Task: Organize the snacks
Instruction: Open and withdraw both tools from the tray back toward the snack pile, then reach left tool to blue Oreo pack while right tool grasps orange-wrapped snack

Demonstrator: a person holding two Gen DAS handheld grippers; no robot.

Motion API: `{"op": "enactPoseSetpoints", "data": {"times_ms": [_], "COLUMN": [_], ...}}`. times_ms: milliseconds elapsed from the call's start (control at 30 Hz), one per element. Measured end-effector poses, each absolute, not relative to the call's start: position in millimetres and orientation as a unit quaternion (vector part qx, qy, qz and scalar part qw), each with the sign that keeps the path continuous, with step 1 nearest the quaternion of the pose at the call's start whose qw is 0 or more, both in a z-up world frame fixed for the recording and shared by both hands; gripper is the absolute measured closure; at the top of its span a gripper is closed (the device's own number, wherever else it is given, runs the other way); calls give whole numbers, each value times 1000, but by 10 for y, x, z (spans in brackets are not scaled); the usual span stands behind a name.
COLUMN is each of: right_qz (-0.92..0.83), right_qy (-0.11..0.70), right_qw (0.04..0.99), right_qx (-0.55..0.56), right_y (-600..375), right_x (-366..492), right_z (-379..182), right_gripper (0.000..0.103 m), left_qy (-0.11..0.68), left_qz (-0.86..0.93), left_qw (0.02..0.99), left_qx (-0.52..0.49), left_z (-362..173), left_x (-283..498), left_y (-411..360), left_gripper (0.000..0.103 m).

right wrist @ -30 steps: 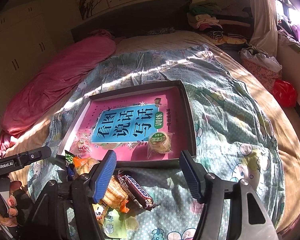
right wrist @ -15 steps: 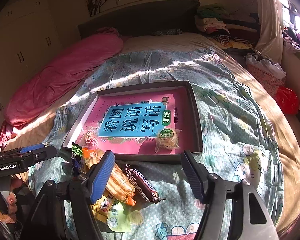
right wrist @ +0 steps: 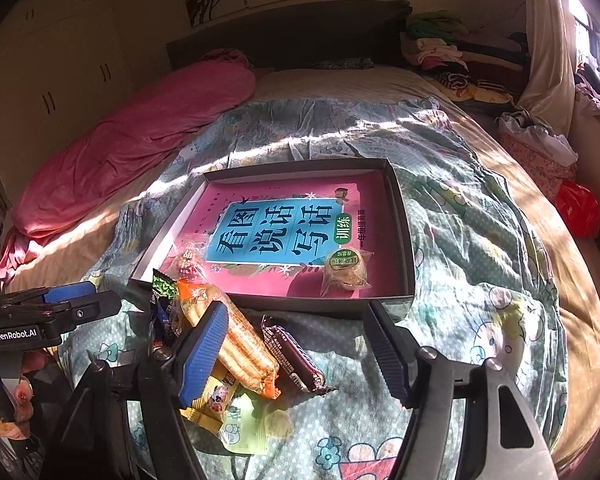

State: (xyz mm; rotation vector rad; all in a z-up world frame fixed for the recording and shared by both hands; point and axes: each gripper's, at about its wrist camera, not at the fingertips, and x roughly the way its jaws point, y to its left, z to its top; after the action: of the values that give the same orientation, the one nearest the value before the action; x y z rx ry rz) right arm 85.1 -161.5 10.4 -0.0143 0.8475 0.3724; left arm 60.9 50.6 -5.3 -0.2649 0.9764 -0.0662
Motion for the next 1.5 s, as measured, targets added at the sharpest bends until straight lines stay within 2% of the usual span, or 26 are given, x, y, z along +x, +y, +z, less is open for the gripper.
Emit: {"op": "enactPoseSetpoints", "data": {"times_ms": [1500], "right_qz": [218], "right_qy": [452], "right_qw": [861], "right_qx": [-84], "right_y": [-1303], "right_x": [747], "right_z": [-237], "right_gripper": [34], "left_qy": [524], "left_qz": [-91], "left_qw": [844], "left_qx": [-76], "left_z": [-511], "left_x": [551], "left_y": [179], "left_gripper": [26]}}
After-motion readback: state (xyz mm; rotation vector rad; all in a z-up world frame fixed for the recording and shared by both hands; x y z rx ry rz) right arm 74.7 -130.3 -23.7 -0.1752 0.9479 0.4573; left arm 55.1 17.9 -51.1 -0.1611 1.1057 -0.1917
